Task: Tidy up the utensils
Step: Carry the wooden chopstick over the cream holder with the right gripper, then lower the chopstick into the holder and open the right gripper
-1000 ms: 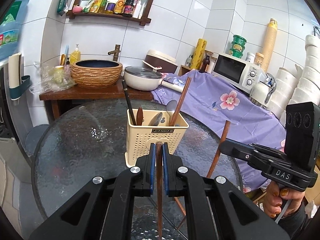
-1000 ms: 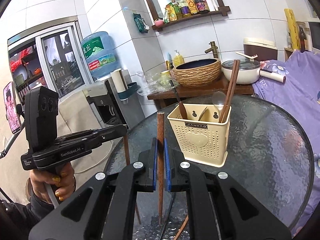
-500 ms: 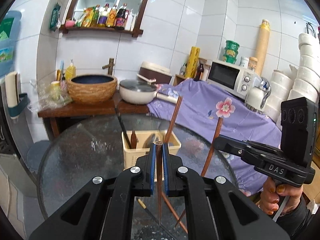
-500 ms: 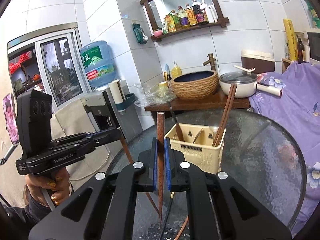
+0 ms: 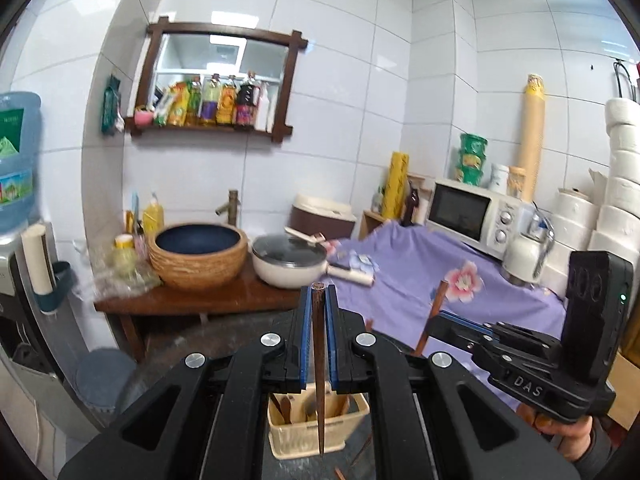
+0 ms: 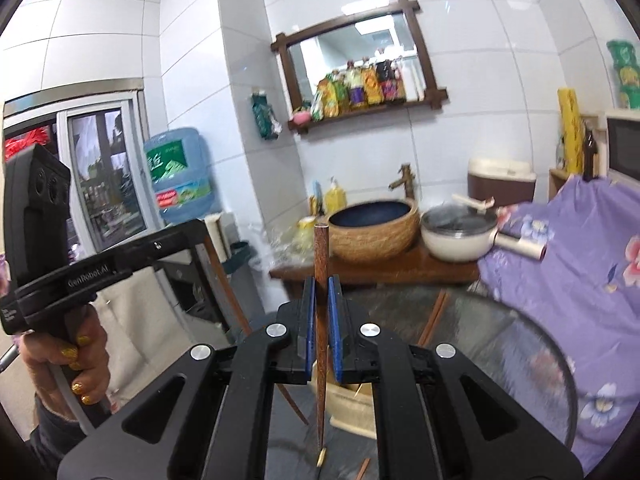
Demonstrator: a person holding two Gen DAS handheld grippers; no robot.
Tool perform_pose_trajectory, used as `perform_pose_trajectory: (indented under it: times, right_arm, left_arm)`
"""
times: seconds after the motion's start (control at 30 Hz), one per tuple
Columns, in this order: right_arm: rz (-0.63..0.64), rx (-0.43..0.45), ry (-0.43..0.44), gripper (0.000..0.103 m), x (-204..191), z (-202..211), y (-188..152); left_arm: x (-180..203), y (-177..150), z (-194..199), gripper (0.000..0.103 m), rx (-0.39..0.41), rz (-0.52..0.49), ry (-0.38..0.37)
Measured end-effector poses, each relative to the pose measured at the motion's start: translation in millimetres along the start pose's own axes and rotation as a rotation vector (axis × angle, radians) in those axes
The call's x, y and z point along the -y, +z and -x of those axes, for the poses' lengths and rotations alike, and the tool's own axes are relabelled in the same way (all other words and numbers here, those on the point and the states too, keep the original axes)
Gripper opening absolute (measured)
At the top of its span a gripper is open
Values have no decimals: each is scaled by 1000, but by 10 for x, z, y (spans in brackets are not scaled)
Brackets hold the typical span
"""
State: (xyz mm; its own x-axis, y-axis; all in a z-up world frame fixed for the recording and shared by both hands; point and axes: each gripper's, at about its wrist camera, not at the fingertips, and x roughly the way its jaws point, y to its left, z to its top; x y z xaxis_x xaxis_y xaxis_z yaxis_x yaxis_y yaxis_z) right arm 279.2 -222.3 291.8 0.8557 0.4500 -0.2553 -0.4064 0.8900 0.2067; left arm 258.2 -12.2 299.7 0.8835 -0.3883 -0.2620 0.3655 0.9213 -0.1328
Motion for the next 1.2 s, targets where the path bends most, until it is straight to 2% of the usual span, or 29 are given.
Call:
perform_pose_trajectory:
  times: [0.13,0.3,0.6,1.0,1.1,1.13,1.17,1.2]
  right_arm:
    - [4,27,-45,7,67,-148,175]
    - [19,56,-108,7,204,-365,186]
    - [-52,-27,-138,7,556,-811,-341]
    - [-42,-118,-171,8,635,-1037,-824]
    - [-47,-139,-164,8,655,-1069,-889]
    - [-42,-145,-165,9,652,-1072,-912]
    - [-36,-144,-167,16,640,-1058,-926]
    - [-30,-128,-173,34,626,-1013,-945]
  left_arm:
    - [-15,103,-193,7,5,13,10]
    - [-76,59,-478,7,1,23,40]
    - [-167,-409,-975,7,-84,24,71]
    - [-201,-1038,-1309,7,-214,29,79]
    - [-204,-1132,-1332,7,-225,27,89]
    - [-204,-1152,-1326,7,-226,32,85]
    - [-202,-1169,-1310,8,-226,35,84]
    - [-194,-1175,-1293,11,-222,33,89]
